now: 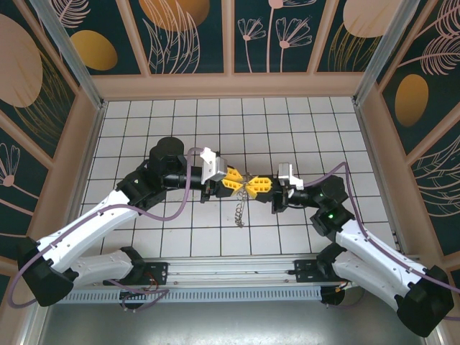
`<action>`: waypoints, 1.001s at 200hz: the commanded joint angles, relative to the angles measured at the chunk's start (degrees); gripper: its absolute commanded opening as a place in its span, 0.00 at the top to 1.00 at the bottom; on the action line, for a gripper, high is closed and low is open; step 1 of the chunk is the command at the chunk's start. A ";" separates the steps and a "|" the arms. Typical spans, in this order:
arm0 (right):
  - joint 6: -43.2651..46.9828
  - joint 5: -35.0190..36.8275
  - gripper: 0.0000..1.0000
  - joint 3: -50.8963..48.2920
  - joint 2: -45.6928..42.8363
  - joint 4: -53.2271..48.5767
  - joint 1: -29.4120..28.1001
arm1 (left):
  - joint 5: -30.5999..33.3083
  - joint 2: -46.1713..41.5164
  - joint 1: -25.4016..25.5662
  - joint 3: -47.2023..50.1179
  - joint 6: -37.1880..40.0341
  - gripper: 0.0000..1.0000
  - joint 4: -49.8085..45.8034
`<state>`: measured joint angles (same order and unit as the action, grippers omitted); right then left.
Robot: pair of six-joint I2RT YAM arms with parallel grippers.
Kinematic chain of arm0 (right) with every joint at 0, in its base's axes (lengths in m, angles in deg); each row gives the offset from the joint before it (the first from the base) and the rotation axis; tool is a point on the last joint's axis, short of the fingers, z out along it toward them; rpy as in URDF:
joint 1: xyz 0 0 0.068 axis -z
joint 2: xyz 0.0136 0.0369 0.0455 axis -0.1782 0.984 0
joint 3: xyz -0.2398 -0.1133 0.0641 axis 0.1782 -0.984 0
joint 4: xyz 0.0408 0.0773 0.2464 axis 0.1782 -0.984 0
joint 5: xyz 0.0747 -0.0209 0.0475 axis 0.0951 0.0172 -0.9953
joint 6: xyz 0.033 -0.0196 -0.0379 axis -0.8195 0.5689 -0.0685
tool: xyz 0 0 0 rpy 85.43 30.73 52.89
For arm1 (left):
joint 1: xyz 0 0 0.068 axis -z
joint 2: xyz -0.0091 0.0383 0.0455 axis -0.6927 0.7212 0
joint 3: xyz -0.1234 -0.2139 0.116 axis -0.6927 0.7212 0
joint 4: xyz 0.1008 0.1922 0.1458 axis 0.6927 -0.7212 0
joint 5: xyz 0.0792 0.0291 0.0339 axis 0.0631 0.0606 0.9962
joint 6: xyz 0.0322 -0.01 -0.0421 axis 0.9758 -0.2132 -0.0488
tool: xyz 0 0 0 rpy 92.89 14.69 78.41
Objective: Put the keys on the keyring
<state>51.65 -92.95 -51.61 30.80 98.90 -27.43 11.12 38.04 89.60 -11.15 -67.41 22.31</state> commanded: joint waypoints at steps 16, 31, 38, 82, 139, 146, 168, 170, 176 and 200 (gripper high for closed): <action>-1.70 -1.33 1.00 -0.53 0.31 7.56 0.10 | -2.84 1.10 -0.15 0.84 -2.40 0.83 4.33; -1.74 -1.35 1.00 -0.66 0.48 7.80 0.08 | -3.15 1.19 -0.17 0.88 -2.65 0.88 4.69; -1.62 -1.37 1.00 -0.66 0.47 7.63 0.09 | -3.29 1.19 -0.15 0.79 -2.70 0.94 4.78; 0.53 0.63 0.99 -0.25 -0.90 3.32 0.10 | -1.65 0.71 -0.21 0.27 -1.73 1.00 2.74; 14.55 10.00 0.69 7.70 -3.84 -26.48 -0.01 | 5.76 2.00 -0.13 -5.09 5.50 1.00 -9.76; 16.13 11.09 0.71 8.68 -3.76 -29.69 -0.03 | 6.27 2.35 -0.16 -5.75 6.20 1.00 -11.05; 19.44 12.81 0.73 10.55 -3.66 -35.69 -0.35 | 7.56 3.21 -0.14 -7.60 7.96 1.00 -14.45; 19.61 12.87 0.73 10.69 -3.63 -35.96 -0.30 | 7.59 3.34 -0.12 -7.77 8.15 1.00 -14.71; 19.95 12.98 0.73 10.76 -3.71 -36.49 -0.48 | 7.93 3.59 -0.07 -8.17 8.55 1.00 -15.60; 21.69 12.71 0.73 11.03 -3.32 -37.93 -0.89 | 8.66 4.25 -0.07 -9.56 9.77 1.00 -18.07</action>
<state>68.98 -81.82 -42.54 27.82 66.77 -27.50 18.59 41.93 89.60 -17.81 -60.81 8.10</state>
